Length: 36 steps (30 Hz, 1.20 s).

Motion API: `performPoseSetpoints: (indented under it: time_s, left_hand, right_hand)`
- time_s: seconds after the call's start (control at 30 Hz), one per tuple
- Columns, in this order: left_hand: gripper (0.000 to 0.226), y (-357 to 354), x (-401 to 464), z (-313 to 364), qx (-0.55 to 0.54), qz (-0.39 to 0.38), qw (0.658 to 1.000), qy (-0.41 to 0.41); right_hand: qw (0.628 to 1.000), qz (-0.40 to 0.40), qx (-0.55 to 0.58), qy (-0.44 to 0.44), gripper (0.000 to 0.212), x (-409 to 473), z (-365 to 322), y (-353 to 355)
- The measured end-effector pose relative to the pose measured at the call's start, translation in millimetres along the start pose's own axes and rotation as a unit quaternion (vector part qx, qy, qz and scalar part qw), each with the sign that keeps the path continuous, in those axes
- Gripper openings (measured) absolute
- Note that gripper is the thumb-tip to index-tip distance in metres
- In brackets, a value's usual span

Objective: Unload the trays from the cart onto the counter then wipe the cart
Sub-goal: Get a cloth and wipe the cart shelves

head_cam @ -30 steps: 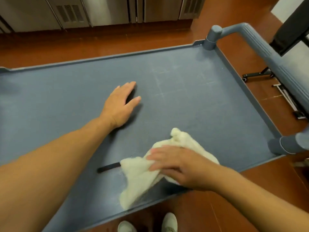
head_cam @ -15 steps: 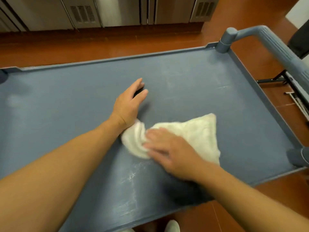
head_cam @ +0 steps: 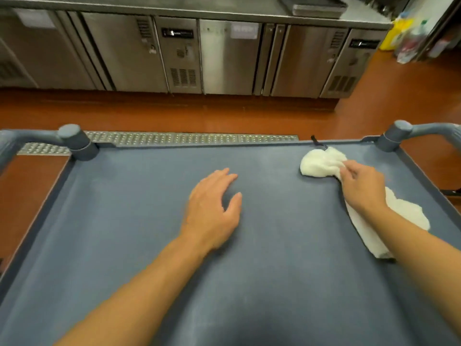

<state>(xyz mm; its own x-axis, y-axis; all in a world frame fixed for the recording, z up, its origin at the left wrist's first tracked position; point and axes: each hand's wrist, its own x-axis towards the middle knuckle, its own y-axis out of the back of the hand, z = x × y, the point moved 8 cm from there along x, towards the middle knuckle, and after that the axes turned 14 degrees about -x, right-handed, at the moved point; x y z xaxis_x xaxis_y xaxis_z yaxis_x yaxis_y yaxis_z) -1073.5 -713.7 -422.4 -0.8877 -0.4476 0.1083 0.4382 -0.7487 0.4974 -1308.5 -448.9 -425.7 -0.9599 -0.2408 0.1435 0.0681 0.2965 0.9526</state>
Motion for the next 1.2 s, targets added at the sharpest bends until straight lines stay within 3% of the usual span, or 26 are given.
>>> performPoseSetpoints:
  time_s: [0.03, 0.1, 0.17, 0.23, 0.3, 0.4, 0.47, 0.5, 0.6, 0.63, 0.73, 0.8, 0.93, 1.0, 1.1, 1.2]
  left_hand:
    - [0.064, 34.6, -1.4, -19.8, 0.074, 0.046, 0.996, 0.035]
    - [0.067, 98.5, -13.9, -75.7, 0.226, 0.061, 0.955, 0.179]
    - [0.073, 140.9, -37.0, -113.5, 0.247, 0.041, 0.934, 0.254]
    - [0.071, 151.7, -52.2, -120.5, 0.172, 0.029, 0.953, 0.246]
    - [0.072, 152.6, -58.4, -115.2, 0.110, 0.030, 0.963, 0.245]
    - [0.081, 154.9, -66.2, -117.7, 0.083, 0.045, 0.964, 0.247]
    - [0.089, 163.0, -72.3, -127.2, -0.024, 0.083, 0.961, 0.263]
    - [0.092, 169.3, -68.4, -133.6, -0.124, 0.122, 0.948, 0.268]
    - [0.092, 180.2, -73.9, -154.9, -0.395, 0.214, 0.854, 0.262]
    - [0.080, 181.8, -76.8, -157.6, -0.422, 0.219, 0.838, 0.269]
    - [0.045, 191.4, -80.3, -151.8, -0.430, 0.187, 0.836, 0.285]
    - [0.042, 195.8, -73.7, -138.1, -0.405, 0.160, 0.853, 0.288]
    - [0.032, 205.0, -86.3, -75.6, -0.163, 0.111, 0.959, 0.204]
    - [0.037, 179.9, -113.7, -25.3, -0.108, 0.014, 0.984, 0.140]
    - [0.035, 111.8, -182.3, 3.2, 0.063, -0.162, 0.976, 0.129]
    - [0.052, 66.0, -242.8, 5.5, 0.199, -0.227, 0.944, 0.137]
  right_hand:
    - [1.000, -0.001, 0.016, -0.016, 0.029, 11.4, -16.5, -9.0]
    - [0.998, 0.006, 0.036, -0.047, 0.029, 24.6, -47.8, -22.9]
    - [0.996, 0.018, 0.058, -0.069, 0.031, 31.8, -77.6, -35.4]
    - [0.994, 0.018, 0.067, -0.082, 0.030, 30.1, -112.0, -48.9]
    - [0.996, -0.004, 0.077, -0.037, 0.029, 19.2, -163.9, -66.6]
    - [0.982, -0.062, 0.094, 0.154, 0.026, -31.2, -279.0, -96.4]
    - [0.950, -0.124, 0.095, 0.270, 0.022, -87.0, -341.8, -118.0]
    - [0.936, -0.138, 0.105, 0.306, 0.021, -106.7, -359.7, -120.5]
    - [0.904, -0.153, 0.148, 0.371, 0.022, -165.0, -361.8, -112.8]
    - [0.894, -0.157, 0.157, 0.389, 0.022, -184.1, -351.7, -103.7]
    - [0.855, -0.230, 0.170, 0.433, 0.021, -257.9, -315.2, -75.3]
    - [0.836, -0.283, 0.177, 0.436, 0.022, -297.7, -290.0, -57.1]
    - [0.813, -0.393, 0.197, 0.382, 0.029, -348.8, -241.0, -19.2]
    - [0.857, -0.341, 0.203, 0.329, 0.037, -340.1, -209.0, 1.9]
    - [0.928, -0.222, 0.146, 0.260, 0.042, -310.8, -148.7, 25.0]
    - [0.917, -0.276, 0.008, 0.288, 0.043, -318.2, -119.2, 13.3]
